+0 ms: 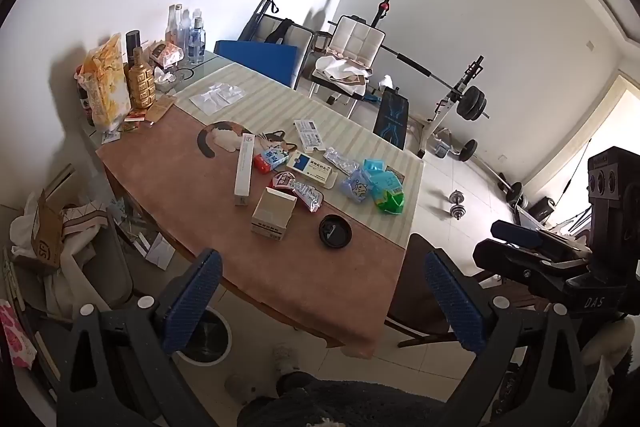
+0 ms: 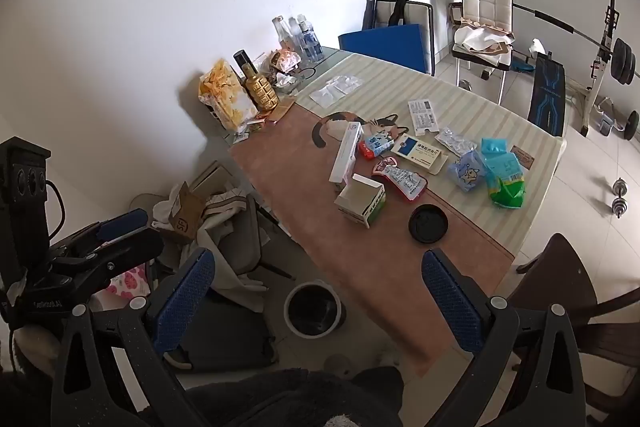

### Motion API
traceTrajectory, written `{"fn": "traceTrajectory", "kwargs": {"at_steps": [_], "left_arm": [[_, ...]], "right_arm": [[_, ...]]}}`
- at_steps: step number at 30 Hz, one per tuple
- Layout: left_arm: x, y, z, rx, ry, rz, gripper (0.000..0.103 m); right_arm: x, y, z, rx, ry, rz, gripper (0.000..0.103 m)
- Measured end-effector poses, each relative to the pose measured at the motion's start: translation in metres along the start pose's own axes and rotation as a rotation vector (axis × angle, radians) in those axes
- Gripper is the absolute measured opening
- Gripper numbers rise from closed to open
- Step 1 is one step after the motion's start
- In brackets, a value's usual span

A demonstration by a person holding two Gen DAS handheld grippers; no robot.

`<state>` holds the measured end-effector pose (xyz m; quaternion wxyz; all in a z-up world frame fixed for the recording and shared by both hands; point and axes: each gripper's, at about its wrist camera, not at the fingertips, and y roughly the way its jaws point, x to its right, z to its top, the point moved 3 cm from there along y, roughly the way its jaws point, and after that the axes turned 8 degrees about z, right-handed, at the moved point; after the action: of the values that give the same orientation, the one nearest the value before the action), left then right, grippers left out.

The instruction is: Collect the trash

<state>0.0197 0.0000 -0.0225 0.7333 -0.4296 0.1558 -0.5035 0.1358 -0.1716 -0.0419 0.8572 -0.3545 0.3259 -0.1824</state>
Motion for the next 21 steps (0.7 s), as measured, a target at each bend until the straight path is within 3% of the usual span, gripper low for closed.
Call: {"fn": "traceTrajectory", "kwargs": {"at_steps": [21], "left_arm": [[-0.0003,0.0,0.0002,0.009,-0.003,-0.016,0.103]], "right_arm": [[0.0,-0.0019,-0.0011,-0.004,0.006,0.012,0.103]]}}
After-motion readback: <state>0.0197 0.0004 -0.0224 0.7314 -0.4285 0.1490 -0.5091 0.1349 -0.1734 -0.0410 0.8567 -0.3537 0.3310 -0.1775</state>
